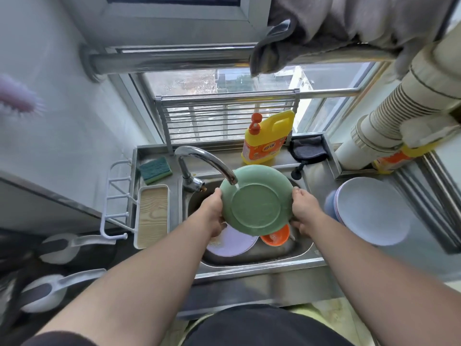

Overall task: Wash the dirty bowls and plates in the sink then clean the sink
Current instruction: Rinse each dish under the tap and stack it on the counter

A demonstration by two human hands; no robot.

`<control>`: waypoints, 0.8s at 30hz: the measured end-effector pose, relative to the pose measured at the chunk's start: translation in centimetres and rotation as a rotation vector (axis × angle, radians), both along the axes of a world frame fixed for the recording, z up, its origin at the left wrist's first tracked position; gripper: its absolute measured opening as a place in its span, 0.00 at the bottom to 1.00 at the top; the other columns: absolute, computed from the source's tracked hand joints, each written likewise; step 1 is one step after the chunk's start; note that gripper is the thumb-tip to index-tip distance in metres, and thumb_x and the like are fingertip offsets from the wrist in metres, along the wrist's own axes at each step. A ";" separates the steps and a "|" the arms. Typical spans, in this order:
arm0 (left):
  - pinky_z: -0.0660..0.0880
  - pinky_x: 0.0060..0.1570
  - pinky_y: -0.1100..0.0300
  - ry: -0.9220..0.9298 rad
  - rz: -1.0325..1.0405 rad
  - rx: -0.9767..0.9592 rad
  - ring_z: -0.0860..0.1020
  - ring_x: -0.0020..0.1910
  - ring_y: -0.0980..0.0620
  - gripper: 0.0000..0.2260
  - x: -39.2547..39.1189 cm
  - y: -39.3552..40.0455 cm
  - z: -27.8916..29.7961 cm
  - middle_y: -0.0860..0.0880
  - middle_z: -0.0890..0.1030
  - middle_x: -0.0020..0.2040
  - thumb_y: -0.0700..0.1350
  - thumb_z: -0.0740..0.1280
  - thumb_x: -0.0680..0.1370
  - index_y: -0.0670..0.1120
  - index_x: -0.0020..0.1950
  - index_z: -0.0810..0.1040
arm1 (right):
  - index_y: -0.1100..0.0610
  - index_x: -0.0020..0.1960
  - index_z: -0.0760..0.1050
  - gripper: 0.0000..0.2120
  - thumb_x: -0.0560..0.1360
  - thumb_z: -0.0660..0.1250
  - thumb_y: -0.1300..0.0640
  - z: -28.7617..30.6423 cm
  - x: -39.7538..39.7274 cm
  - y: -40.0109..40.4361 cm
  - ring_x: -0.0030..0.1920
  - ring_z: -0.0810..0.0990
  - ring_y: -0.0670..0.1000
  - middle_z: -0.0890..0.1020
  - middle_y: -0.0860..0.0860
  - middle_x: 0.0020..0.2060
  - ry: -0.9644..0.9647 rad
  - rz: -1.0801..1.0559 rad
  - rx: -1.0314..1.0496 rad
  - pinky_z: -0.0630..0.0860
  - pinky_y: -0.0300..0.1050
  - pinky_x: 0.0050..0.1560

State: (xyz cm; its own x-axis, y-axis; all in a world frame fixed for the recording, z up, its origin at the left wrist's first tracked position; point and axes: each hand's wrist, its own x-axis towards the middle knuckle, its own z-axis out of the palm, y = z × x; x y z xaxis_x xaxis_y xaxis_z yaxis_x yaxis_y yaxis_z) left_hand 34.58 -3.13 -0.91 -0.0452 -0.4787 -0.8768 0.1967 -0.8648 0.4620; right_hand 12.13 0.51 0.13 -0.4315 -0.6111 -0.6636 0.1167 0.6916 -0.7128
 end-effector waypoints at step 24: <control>0.84 0.53 0.37 0.159 0.366 0.120 0.82 0.59 0.30 0.25 0.1 3.0 2.0 0.31 0.81 0.62 0.34 0.57 0.73 0.27 0.69 0.71 | 0.55 0.71 0.78 0.22 0.79 0.67 0.48 -3.0 -1.3 -0.7 0.55 0.82 0.55 0.82 0.52 0.60 -0.331 0.114 -0.052 0.79 0.53 0.59</control>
State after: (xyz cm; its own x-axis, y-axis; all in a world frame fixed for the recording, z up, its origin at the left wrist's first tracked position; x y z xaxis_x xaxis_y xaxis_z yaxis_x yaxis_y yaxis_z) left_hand 34.64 -0.10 1.12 -0.0302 -0.3832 -0.9232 0.5623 -0.7701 0.3013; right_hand 10.80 -0.18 -2.87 -0.1251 -0.6795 -0.7229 0.2713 0.6774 -0.6837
